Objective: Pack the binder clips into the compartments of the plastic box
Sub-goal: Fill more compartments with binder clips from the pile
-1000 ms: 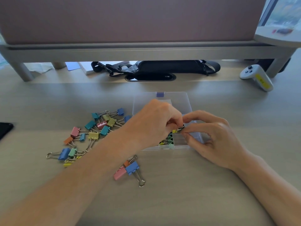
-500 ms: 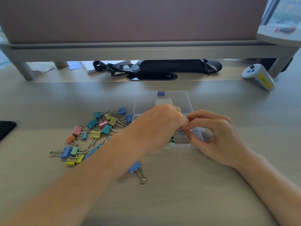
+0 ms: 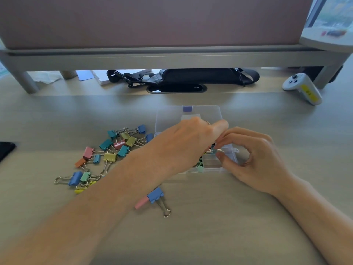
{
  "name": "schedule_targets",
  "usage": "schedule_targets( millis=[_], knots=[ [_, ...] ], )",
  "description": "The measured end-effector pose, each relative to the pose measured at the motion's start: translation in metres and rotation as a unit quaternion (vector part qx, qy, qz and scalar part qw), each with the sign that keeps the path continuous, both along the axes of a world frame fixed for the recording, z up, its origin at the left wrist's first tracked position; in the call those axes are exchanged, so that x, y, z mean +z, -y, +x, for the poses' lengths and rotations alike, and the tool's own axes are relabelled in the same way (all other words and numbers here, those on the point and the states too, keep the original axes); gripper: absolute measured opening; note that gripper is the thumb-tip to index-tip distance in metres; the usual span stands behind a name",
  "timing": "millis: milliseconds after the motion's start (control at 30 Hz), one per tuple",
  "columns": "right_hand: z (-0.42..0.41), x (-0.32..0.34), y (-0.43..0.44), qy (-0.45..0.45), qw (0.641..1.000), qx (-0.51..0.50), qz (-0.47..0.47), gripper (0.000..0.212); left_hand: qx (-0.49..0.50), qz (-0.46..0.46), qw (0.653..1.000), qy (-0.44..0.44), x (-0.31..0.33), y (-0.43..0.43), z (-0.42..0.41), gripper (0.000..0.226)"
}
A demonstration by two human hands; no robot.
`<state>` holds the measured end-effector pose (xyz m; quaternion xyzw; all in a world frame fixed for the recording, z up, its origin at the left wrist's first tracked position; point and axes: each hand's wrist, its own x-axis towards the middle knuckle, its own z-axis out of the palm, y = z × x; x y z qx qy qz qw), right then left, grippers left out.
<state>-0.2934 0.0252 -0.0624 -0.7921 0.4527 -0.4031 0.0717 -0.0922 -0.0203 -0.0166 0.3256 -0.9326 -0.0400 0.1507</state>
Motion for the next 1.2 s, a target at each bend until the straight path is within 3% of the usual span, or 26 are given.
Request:
schedule_targets(
  millis=[367, 600, 867, 1200],
  knots=[
    [-0.001, -0.004, 0.001, 0.002, 1.000, 0.017, -0.018, 0.009, 0.078, 0.051, 0.995, -0.023, 0.008, -0.004, -0.014, 0.033],
    [0.003, -0.005, 0.002, -0.035, 0.999, 0.008, -0.024, 0.008, 0.072, 0.076, 0.991, -0.088, -0.001, -0.008, 0.008, 0.014],
    [0.003, -0.003, 0.000, -0.027, 1.000, -0.001, -0.005, 0.006, -0.003, 0.008, 0.999, -0.041, -0.015, -0.017, 0.037, 0.030],
    [0.031, 0.043, 0.011, -0.002, 0.999, -0.039, 0.006, 0.006, 0.014, -0.076, 0.997, -0.023, -0.017, -0.030, 0.030, 0.035]
  ],
)
